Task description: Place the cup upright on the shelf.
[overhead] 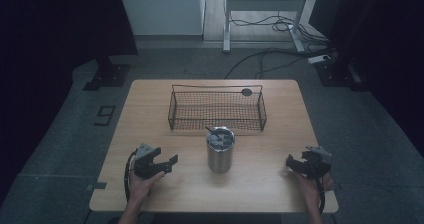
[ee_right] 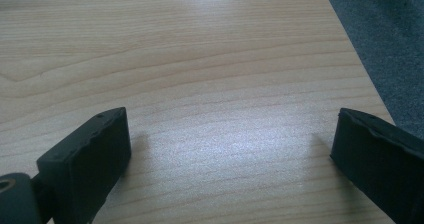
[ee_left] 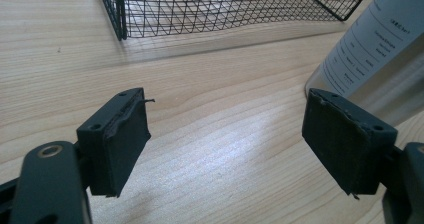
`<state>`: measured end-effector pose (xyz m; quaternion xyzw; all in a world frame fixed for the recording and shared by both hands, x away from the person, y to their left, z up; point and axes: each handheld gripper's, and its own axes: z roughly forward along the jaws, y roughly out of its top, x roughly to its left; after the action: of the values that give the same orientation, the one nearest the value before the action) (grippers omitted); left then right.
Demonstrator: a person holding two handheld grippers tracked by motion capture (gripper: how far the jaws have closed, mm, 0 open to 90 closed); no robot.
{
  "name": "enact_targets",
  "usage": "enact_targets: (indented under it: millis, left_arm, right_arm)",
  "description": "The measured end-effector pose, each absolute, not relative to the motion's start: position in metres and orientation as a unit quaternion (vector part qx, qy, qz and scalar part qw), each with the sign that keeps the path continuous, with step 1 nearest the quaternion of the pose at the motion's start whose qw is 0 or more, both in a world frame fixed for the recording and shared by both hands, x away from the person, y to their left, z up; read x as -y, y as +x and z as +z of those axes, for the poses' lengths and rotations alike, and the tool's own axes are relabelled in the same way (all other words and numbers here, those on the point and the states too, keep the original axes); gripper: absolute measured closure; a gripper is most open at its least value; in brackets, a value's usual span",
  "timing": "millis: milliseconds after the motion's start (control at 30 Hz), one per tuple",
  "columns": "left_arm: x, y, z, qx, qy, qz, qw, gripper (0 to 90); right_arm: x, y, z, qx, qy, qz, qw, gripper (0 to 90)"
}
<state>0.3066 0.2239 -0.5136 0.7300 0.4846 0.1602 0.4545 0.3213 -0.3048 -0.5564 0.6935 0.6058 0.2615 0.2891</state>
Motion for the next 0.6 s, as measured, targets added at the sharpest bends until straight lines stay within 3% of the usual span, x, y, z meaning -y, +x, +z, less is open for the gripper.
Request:
enact_targets:
  millis: [600]
  left_arm:
    - [-0.2275,0.3088,-0.5091,-0.514,0.714,0.156,0.449,15.2]
  right_arm:
    - [0.305,0.3174,-0.5566,-0.601,0.697,0.261,0.291,2.5]
